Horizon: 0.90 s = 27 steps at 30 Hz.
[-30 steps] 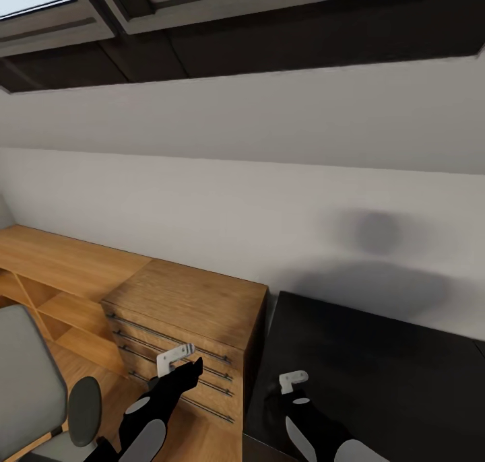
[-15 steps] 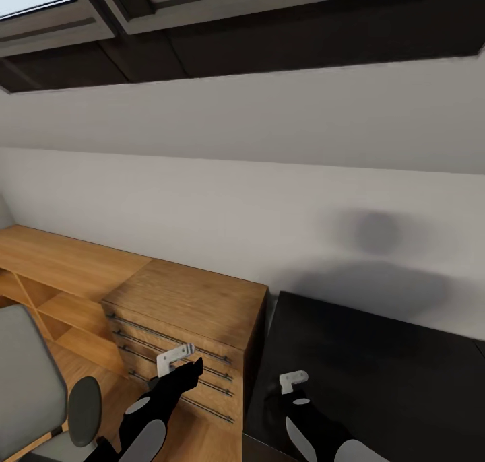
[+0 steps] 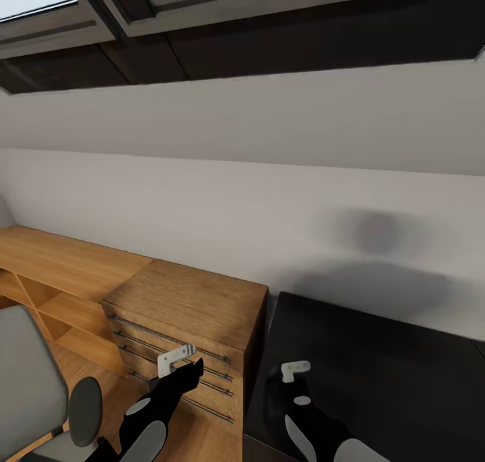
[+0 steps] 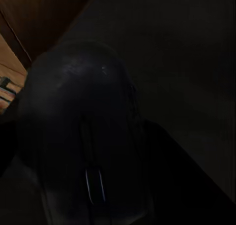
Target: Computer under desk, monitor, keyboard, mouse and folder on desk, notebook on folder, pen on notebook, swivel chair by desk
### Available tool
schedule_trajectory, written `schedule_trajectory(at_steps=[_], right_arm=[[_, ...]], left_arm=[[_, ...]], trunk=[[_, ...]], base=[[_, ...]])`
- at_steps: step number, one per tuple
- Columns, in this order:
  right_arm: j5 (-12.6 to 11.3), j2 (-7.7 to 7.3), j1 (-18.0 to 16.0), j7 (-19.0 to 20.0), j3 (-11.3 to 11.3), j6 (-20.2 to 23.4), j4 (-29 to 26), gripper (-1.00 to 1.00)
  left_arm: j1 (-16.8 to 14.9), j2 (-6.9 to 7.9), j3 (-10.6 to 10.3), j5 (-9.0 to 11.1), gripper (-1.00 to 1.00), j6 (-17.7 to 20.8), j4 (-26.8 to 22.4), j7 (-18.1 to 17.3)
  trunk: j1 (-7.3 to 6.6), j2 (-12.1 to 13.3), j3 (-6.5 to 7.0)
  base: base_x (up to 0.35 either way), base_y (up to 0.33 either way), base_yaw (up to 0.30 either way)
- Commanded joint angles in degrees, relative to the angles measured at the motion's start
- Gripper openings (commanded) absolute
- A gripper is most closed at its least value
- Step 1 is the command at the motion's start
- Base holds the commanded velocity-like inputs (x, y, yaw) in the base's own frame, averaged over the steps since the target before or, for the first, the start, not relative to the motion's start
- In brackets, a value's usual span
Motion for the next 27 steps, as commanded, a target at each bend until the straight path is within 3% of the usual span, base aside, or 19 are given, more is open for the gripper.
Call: schedule_trajectory(at_steps=[1,5,9,17,23,27], right_arm=[[-0.72,-0.04,-0.05,-1.87,0.57,-1.42,-0.72,-1.00],[-0.59,-0.09,0.07,-8.06,0.69,-6.01,-3.91,-1.00],[-0.40,-0.24,0.35,-12.56,0.73,-7.40,-8.27,-1.00],[-0.36,-0.83,3.99,-14.33,0.56,-7.62,-17.93,-1.00],[-0.58,-0.97,5.41,-14.48,0.51,-7.64,-19.46,-1.00],[-0.72,-1.87,6.22,-16.09,0.52,-7.68,-19.76,-1.00]], left_arm=[[-0.08,0.08,-0.11,0.21,1.00,0.16,-0.09,0.39],[-0.08,0.11,-0.09,0.21,1.00,0.11,-0.09,0.43],[-0.08,0.12,-0.04,0.21,1.00,0.15,-0.03,0.45],[-0.08,0.12,-0.03,0.29,1.00,0.17,0.15,0.54],[-0.08,0.09,-0.03,0.51,1.00,0.11,0.73,0.55],[-0.08,0.02,-0.09,1.56,1.00,0.09,1.97,0.49]], trunk=[[-0.21,0.35,0.09],[-1.09,1.95,0.81],[-1.97,3.56,1.53],[-3.73,6.76,2.97],[-5.04,9.17,4.04],[-5.92,10.78,4.76]], base=[[0.000,0.000,0.000],[0.000,0.000,0.000],[0.000,0.000,0.000],[-0.020,0.000,0.000],[-0.269,0.000,0.000],[-0.329,0.000,0.000]])
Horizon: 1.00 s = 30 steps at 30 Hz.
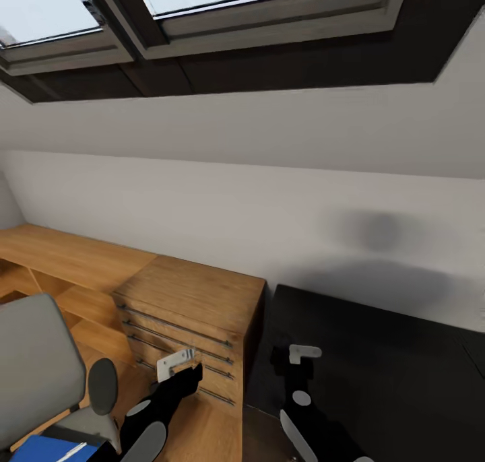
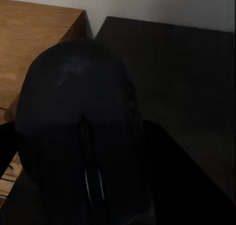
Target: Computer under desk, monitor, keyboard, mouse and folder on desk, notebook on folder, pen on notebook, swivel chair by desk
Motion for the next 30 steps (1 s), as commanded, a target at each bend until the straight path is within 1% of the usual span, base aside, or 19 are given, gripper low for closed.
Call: schedule_trajectory(at_steps=[1,4,5,6,7,9,11,13,15,18,19,23,25,27,30], right_arm=[[-0.86,-0.32,0.13,-1.70,0.30,-0.49,-0.01,-1.00],[-1.51,-1.07,0.73,-4.44,0.29,-0.65,-0.03,-1.00],[-2.05,-1.60,1.34,-5.26,0.33,-1.09,-0.02,-1.00],[-2.28,-1.81,1.71,-5.58,0.35,-1.46,-0.03,-1.00],[-2.62,-2.12,2.56,-6.06,0.40,-2.44,-0.07,-1.00],[-2.83,-2.31,3.44,-6.43,0.43,-3.49,-0.14,-1.00],[-3.01,-2.55,4.95,-6.94,0.47,-4.78,-0.53,-1.00],[-3.06,-2.66,6.20,-7.26,0.45,-5.22,-1.15,-1.00],[-3.02,-2.74,7.52,-7.45,0.43,-5.46,-1.76,-1.00],[-2.98,-2.80,8.80,-7.57,0.41,-5.65,-2.20,-1.00],[-3.01,-2.81,9.25,-7.61,0.41,-5.71,-2.30,-1.00],[-3.03,-2.95,9.71,-7.60,0.33,-5.76,-2.31,-1.00],[-3.09,-3.36,9.74,-7.56,0.37,-5.77,-2.30,-1.00],[-3.11,-3.75,9.77,-7.53,0.38,-5.77,-2.29,-1.00],[-3.12,-3.94,9.81,-7.55,0.40,-5.77,-2.29,-1.00]], left_arm=[[-0.08,0.00,-0.16,0.79,1.00,0.16,0.38,0.37],[-0.08,-0.08,-0.56,1.87,1.00,0.16,1.26,0.39],[-0.08,-0.12,-1.17,2.20,1.00,0.11,2.28,0.41],[-0.08,-0.13,-1.65,2.29,1.00,0.07,2.91,0.42],[-0.08,-0.13,-2.83,2.44,1.00,-0.09,4.01,0.43],[-0.08,-0.07,-4.14,2.65,1.00,-0.44,4.77,0.46],[-0.04,0.11,-6.19,3.14,1.00,-1.95,5.65,0.50],[0.42,0.18,-7.01,3.33,1.00,-3.56,6.00,0.47],[1.48,0.25,-7.47,3.43,1.00,-4.90,6.23,0.40],[2.98,0.40,-7.96,3.46,1.00,-5.88,7.07,0.19],[3.63,0.45,-8.55,3.30,1.00,-6.24,9.75,0.19],[4.24,0.48,-9.21,2.90,1.00,-6.59,14.63,0.26],[4.28,0.50,-9.23,2.90,1.00,-6.65,15.01,0.26],[4.30,0.51,-9.24,2.91,1.00,-6.68,15.22,0.30],[4.31,0.38,-9.28,3.01,1.00,-6.70,15.36,0.34]], trunk=[[-0.23,0.30,0.07],[-0.89,1.51,0.61],[-1.11,1.91,0.79],[-1.33,2.31,0.97],[-1.55,2.71,1.15],[-1.99,3.51,1.51],[-2.43,4.31,1.87],[-2.87,5.12,2.23],[-3.31,5.92,2.59],[-3.97,7.12,3.13],[-4.19,7.52,3.30],[-5.06,9.13,4.02],[-5.50,9.93,4.38],[-5.50,9.93,4.38],[-5.50,9.93,4.38]], base=[[-0.337,0.000,0.000],[-0.338,0.000,0.000],[-0.324,0.000,0.000],[-0.310,0.000,0.000],[-0.291,0.000,0.000],[-0.249,0.000,0.000],[-0.121,0.000,0.000],[-0.062,0.000,0.000],[-0.032,0.000,0.000],[-0.015,0.000,0.000],[-0.005,0.000,0.000],[-0.002,0.000,0.000],[0.000,0.000,0.000],[0.000,0.000,0.000],[0.000,0.000,0.000]])
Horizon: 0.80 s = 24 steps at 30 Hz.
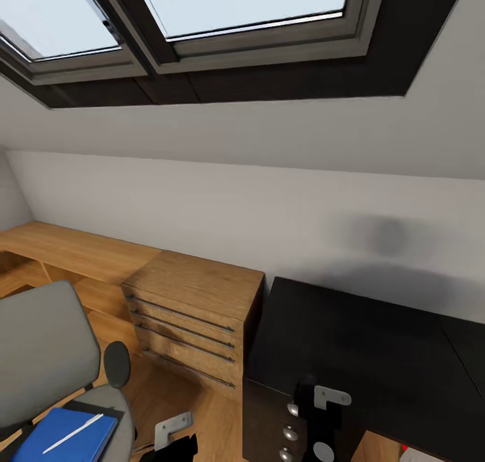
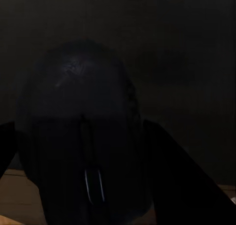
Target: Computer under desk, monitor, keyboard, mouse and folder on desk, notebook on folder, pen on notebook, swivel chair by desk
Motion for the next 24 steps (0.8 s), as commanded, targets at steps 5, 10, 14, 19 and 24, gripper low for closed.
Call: schedule_trajectory(at_steps=[5,10,14,19,24], right_arm=[[-0.79,-0.08,-0.08,-0.23,0.31,-0.73,-0.01,-1.00],[-0.79,-0.08,-0.08,-0.23,0.31,-0.84,-0.01,-1.00],[-0.79,-0.08,-0.08,-0.23,0.31,-0.86,-0.01,-1.00],[-0.79,-0.01,-0.05,-0.23,0.31,-0.86,-0.01,-1.00],[-0.71,-0.05,-0.05,-0.27,0.25,-0.86,0.00,-1.00]], left_arm=[[-0.09,-0.17,-0.22,0.08,1.00,0.21,1.12,0.38],[-0.09,-0.61,-0.45,-0.38,1.00,-1.91,5.11,0.32],[-0.09,-1.40,-0.49,-0.30,1.00,-3.12,6.26,0.30],[-0.09,-1.63,-0.44,-0.60,1.00,-3.42,7.89,0.29],[-0.09,-1.70,-0.41,-0.64,1.00,-3.56,10.45,0.23]], trunk=[[0.04,-0.14,-0.14],[0.04,-0.14,-0.14],[0.04,-0.14,-0.14],[0.04,-0.14,-0.14],[0.04,-0.14,-0.14]], base=[[0.000,0.000,-0.010],[0.000,0.000,-0.169],[0.000,0.000,-0.257],[0.000,0.000,-0.092],[0.000,0.000,-0.003]])
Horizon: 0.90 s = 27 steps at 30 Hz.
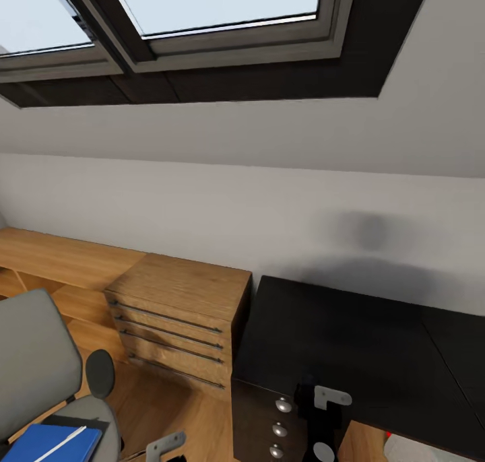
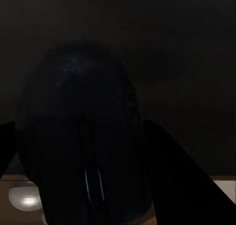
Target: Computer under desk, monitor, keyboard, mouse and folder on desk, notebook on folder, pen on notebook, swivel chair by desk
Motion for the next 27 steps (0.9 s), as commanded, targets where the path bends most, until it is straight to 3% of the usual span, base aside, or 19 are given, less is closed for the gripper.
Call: schedule_trajectory(at_steps=[1,6,27], right_arm=[[-0.79,-0.05,-0.07,-0.24,0.30,-0.51,-0.01,-1.00],[-0.79,-0.08,-0.06,-0.30,0.28,-1.57,0.14,-1.00],[-0.94,-1.13,-0.08,-0.12,0.28,-2.53,0.24,-1.00]], left_arm=[[-0.09,0.07,-0.18,0.06,1.00,0.27,-0.02,0.38],[-0.09,0.04,-0.18,0.14,1.00,0.21,0.35,0.36],[-0.09,-0.59,-0.20,0.04,1.00,0.20,2.75,0.36]], trunk=[[0.04,-0.14,-0.14],[0.04,-0.14,-0.14],[0.04,-0.14,-0.14]], base=[[0.000,0.000,0.000],[0.000,0.000,-0.078],[0.000,0.000,-0.259]])
